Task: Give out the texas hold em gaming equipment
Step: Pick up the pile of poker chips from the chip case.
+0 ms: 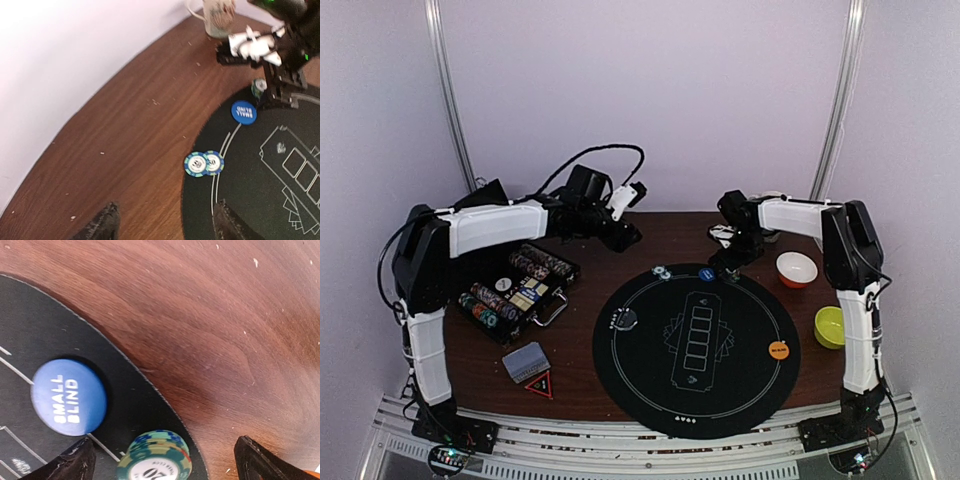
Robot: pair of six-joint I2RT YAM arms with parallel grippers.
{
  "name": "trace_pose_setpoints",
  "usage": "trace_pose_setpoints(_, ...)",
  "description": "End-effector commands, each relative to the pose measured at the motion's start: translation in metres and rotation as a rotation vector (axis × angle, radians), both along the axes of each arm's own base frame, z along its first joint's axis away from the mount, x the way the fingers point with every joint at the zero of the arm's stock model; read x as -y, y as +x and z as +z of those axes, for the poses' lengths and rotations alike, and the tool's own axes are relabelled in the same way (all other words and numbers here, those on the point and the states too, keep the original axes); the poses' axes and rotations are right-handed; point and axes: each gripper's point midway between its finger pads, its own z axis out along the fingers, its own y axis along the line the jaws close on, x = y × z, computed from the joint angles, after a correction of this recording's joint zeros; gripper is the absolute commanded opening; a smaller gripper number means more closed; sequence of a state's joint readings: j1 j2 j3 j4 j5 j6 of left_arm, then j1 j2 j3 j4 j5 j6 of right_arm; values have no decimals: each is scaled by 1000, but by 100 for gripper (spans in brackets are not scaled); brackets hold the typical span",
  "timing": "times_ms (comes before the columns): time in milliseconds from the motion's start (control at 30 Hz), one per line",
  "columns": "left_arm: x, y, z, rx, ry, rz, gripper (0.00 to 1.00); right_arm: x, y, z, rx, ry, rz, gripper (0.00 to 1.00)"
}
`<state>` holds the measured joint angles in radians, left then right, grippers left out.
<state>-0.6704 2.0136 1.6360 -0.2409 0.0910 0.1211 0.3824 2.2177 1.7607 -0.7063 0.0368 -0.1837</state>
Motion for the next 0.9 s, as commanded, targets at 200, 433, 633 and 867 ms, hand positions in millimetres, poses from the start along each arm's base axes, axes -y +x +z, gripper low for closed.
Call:
trace_pose_setpoints(200,-158,5,19,-213,3,564,77,-35,9,130,292,158,132,100)
trace_pose_setpoints(433,-215,-29,-38,-335,339,661,65,-45,3,156,358,206,162,100)
trace_pose_setpoints(633,-219,-30,-91,-484,421,594,70,-41,2,153,353,181,156,100)
trace_pose_setpoints(867,-245,-7,-100,-461,467,686,59,-39,-2,148,343,175,157,100)
